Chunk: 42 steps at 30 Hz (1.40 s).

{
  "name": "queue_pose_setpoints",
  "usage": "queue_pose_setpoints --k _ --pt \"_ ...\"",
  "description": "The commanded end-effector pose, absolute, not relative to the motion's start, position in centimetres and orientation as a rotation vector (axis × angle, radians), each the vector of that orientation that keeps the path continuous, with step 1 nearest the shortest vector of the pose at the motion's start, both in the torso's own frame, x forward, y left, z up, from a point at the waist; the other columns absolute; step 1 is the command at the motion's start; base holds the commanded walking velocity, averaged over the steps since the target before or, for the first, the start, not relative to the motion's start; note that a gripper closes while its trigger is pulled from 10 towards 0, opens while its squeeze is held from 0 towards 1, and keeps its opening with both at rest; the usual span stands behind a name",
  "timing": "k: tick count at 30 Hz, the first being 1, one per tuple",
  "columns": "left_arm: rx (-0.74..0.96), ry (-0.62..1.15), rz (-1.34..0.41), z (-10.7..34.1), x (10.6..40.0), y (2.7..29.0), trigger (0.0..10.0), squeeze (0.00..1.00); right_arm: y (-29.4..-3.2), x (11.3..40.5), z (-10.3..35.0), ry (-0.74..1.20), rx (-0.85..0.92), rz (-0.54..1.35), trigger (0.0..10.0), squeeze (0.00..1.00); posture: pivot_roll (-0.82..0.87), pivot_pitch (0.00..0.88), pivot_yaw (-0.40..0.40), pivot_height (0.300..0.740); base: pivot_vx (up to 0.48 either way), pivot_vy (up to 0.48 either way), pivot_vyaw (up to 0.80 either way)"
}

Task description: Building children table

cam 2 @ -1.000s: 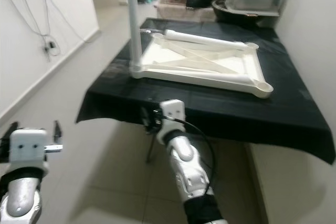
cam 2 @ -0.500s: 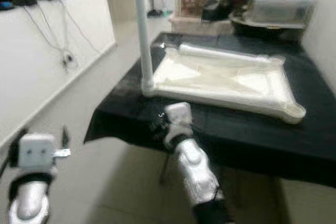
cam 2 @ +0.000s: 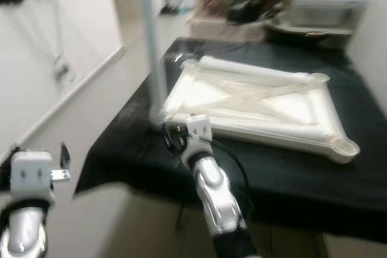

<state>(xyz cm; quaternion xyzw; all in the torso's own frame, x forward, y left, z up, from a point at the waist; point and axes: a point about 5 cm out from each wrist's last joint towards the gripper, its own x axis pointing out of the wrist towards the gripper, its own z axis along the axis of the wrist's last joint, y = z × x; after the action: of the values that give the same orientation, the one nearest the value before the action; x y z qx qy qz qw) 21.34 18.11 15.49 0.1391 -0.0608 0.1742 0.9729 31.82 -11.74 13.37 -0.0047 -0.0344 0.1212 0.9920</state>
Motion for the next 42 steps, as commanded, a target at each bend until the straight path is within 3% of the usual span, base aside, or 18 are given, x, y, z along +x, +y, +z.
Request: queue_pose_setpoints --k 1,9,22,30,31,36,37,39,40,42 --pt "0.303 -0.115 0.379 15.4 21.0 18.9 10.0 0.0 -10.6 31.9 13.6 -0.082 -0.003 0.27 10.0 0.0 0.04 0.0 0.016 0.74 0.304 0.0 0.0" --pt "0.287 -0.114 0.388 15.4 21.0 18.9 10.0 0.0 -10.4 32.0 13.6 -0.083 -0.002 0.282 10.0 0.0 0.04 0.0 0.014 0.74 0.299 0.0 0.0" --pt "0.265 -0.109 0.378 15.2 21.0 18.7 10.0 0.0 -10.3 32.5 13.9 -0.086 0.025 0.301 10.0 0.0 0.04 0.0 0.011 0.74 0.0 0.0 0.0" --pt "0.218 -0.102 0.309 14.9 21.0 17.8 10.0 0.0 -11.1 34.3 15.1 -0.077 0.097 0.41 10.0 0.0 0.04 0.0 0.007 0.74 0.0 0.0 0.0" --pt "0.191 -0.093 0.249 14.6 20.9 16.9 10.0 0.0 -11.8 35.0 15.7 -0.086 0.087 0.464 10.0 1.0 0.05 0.0 0.006 0.74 0.0 0.0 0.0" --pt "0.15 -0.074 0.16 14.2 20.7 15.5 10.0 0.0 -12.4 35.8 16.6 -0.084 0.077 0.57 10.0 1.0 0.05 0.0 0.009 0.74 0.0 0.0 0.0" --pt "0.133 -0.058 0.103 13.8 20.4 14.7 10.0 0.0 -12.4 36.0 17.1 -0.074 0.068 0.665 10.0 0.56 0.05 0.015 0.01 0.74 0.0 0.0 0.0" --pt "0.133 -0.058 0.103 13.8 20.4 14.7 10.0 0.0 -12.4 36.0 17.1 -0.074 0.068 0.665 10.0 0.56 0.05 0.015 0.01 0.74 0.0 0.0 0.0" --pt "0.119 -0.044 0.061 13.6 20.1 14.1 10.0 0.0 -12.2 36.1 17.5 -0.061 0.071 0.746 10.0 0.0 0.05 0.02 0.011 0.74 0.0 0.0 0.0" --pt "0.104 -0.028 0.017 13.3 19.8 13.4 10.0 0.0 -11.8 36.1 17.9 -0.053 0.067 0.835 10.0 0.0 0.05 0.035 0.011 0.74 0.0 0.0 0.0"
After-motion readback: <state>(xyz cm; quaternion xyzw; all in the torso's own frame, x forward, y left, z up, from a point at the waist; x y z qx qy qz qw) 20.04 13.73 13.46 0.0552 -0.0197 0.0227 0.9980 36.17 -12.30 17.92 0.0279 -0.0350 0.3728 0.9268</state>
